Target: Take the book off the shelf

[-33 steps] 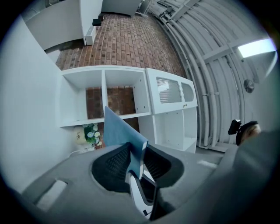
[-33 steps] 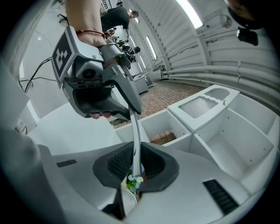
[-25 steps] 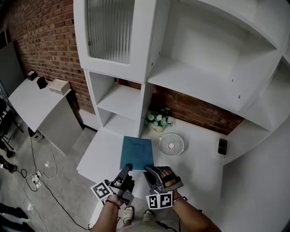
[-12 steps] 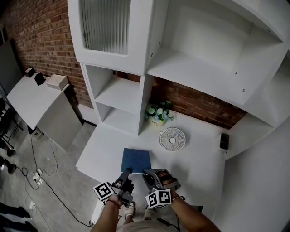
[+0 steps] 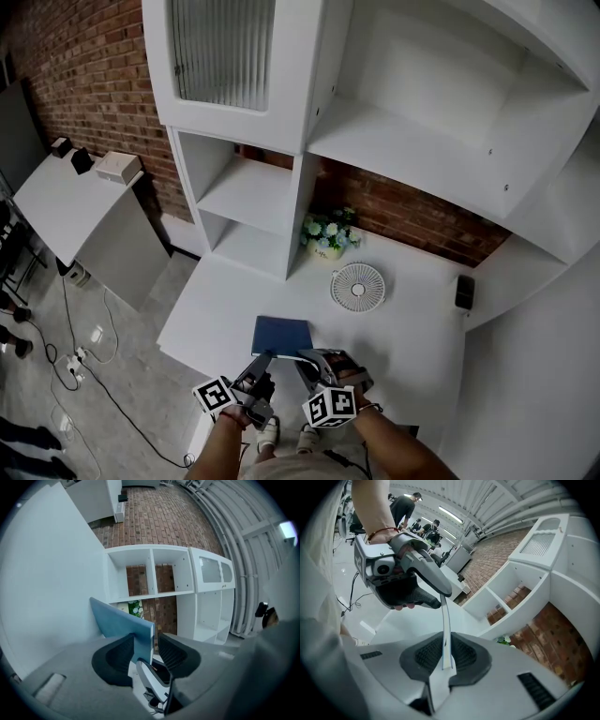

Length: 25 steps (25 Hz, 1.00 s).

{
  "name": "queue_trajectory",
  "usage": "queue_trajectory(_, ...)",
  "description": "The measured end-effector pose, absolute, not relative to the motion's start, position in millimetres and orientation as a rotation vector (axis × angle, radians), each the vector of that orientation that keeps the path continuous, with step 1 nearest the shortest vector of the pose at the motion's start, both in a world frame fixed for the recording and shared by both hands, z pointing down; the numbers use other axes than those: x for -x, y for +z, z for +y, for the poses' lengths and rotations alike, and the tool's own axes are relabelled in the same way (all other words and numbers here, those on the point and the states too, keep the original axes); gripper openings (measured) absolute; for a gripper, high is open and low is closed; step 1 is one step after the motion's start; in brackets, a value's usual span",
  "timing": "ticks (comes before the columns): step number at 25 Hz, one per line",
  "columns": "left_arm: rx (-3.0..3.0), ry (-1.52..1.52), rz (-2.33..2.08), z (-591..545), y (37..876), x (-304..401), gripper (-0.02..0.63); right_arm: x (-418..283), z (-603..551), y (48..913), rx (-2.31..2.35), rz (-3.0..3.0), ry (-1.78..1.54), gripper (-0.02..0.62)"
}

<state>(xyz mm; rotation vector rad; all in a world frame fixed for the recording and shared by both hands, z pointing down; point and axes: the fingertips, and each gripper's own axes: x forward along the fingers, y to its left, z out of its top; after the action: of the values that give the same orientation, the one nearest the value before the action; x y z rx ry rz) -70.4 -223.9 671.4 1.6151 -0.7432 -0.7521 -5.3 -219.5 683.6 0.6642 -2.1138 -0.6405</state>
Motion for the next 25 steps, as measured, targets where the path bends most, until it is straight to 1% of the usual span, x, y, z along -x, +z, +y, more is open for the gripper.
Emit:
queue_trajectory(4,-1.726,-0.583,-0.781,-213,671,71,0.192,6,-218,686,-0.645,-2.111,-0.626,0.055)
queue_trajectory(12,-1.976,-0.292,-0.974,-178,649,101,0.196,8,-213,689,-0.622,-2.11,-0.602,0.055)
queue_trajectory(17,-2.076,-0.308,-1.107,-174,614,114,0.196,9,-208,695,-0.613,-2.11,-0.594,0.058)
queue_trajectory(25,-2.156,-0.31,-1.071,-177,596,94,0.196,12,-189,718,-0.541,-2.075,-0.596,0.069)
